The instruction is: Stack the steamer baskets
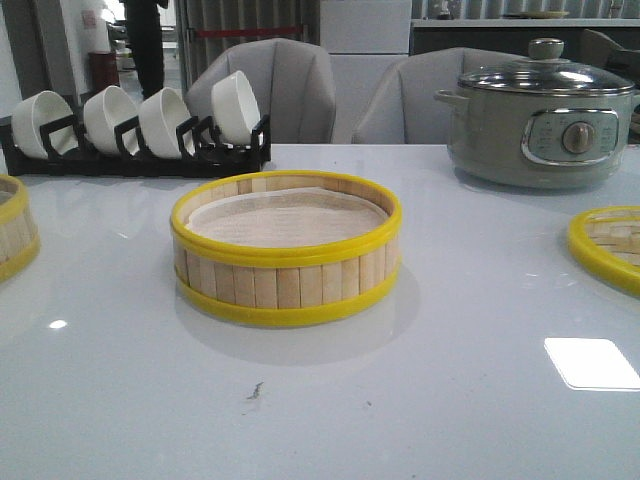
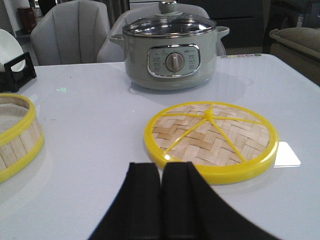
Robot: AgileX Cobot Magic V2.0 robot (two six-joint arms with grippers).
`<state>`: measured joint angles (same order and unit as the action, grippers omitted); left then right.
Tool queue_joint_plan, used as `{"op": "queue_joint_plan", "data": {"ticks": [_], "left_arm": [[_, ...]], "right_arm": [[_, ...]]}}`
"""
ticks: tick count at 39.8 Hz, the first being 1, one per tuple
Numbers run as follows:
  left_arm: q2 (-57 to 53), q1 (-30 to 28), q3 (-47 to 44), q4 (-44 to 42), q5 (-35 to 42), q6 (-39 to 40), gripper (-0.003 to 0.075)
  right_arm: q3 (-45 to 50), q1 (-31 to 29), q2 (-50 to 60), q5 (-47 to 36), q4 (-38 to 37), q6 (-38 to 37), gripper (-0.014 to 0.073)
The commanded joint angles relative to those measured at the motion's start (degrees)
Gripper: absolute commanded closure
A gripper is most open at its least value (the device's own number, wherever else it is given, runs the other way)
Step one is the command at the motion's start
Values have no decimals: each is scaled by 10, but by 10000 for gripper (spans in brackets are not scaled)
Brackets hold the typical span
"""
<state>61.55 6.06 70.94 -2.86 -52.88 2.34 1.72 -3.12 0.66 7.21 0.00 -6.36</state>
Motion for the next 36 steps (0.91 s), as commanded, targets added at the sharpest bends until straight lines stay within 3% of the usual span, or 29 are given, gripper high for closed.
{"op": "queue_joint_plan", "data": {"ticks": [1, 15, 29, 33, 36], "left_arm": [[-7, 4, 17, -3, 53, 1, 626], [-7, 4, 17, -7, 50, 1, 626], [-7, 4, 17, -21, 49, 1, 626], [-7, 4, 17, -21, 54, 1, 626], [-7, 4, 17, -21, 54, 1, 626]], "right_arm": [[-8, -3, 12, -50, 0, 4, 547], [-8, -3, 12, -52, -5, 4, 547], [-13, -4, 12, -177, -6, -17, 547], [-43, -4, 11, -139, -6, -20, 547], [-81, -3, 5, -65, 0, -35, 547]]}}
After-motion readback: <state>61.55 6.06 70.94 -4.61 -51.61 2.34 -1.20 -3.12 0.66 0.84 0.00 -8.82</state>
